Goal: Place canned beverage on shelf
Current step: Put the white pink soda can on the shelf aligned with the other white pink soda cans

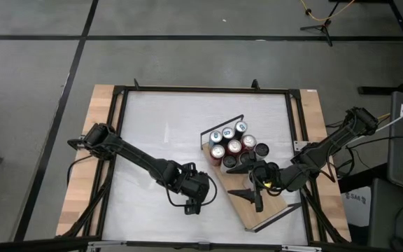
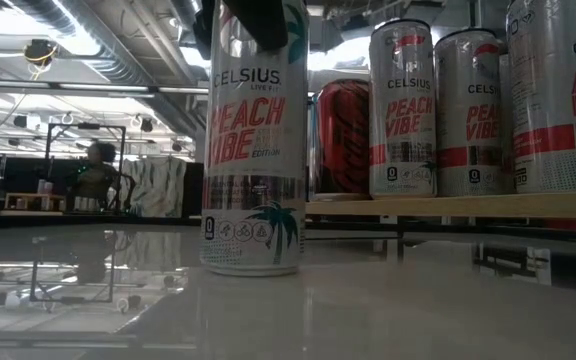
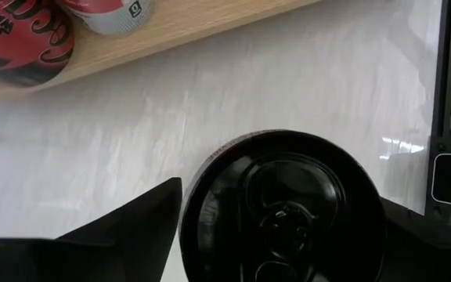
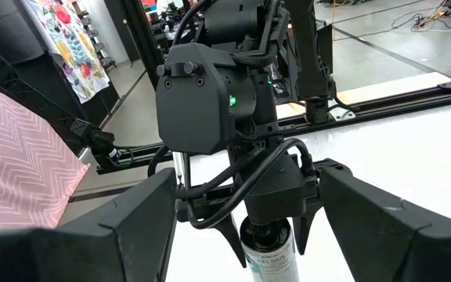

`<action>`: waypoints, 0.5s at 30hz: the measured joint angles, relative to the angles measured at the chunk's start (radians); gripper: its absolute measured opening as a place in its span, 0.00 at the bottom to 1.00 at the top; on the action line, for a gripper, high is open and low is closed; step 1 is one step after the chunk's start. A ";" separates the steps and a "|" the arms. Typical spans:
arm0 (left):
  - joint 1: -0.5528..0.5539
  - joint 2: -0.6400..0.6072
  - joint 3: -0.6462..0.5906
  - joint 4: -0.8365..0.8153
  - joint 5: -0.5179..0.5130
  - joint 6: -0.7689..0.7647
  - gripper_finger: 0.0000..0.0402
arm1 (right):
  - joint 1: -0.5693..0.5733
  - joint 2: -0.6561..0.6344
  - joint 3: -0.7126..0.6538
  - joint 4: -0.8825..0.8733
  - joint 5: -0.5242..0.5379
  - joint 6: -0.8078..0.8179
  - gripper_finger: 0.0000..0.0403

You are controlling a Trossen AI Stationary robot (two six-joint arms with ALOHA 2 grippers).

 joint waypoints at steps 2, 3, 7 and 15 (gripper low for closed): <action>0.000 0.000 0.000 0.001 0.000 0.001 0.76 | 0.000 0.000 0.000 0.000 0.000 0.000 0.76; 0.000 0.000 0.000 0.001 0.000 0.001 0.76 | 0.000 0.000 0.000 0.000 0.000 0.000 0.76; 0.000 0.000 0.000 0.002 0.000 0.001 0.76 | 0.000 0.000 0.000 0.000 0.000 0.000 0.76; 0.000 0.000 0.000 0.018 -0.008 -0.025 0.76 | 0.000 0.000 0.000 0.000 0.000 0.000 0.76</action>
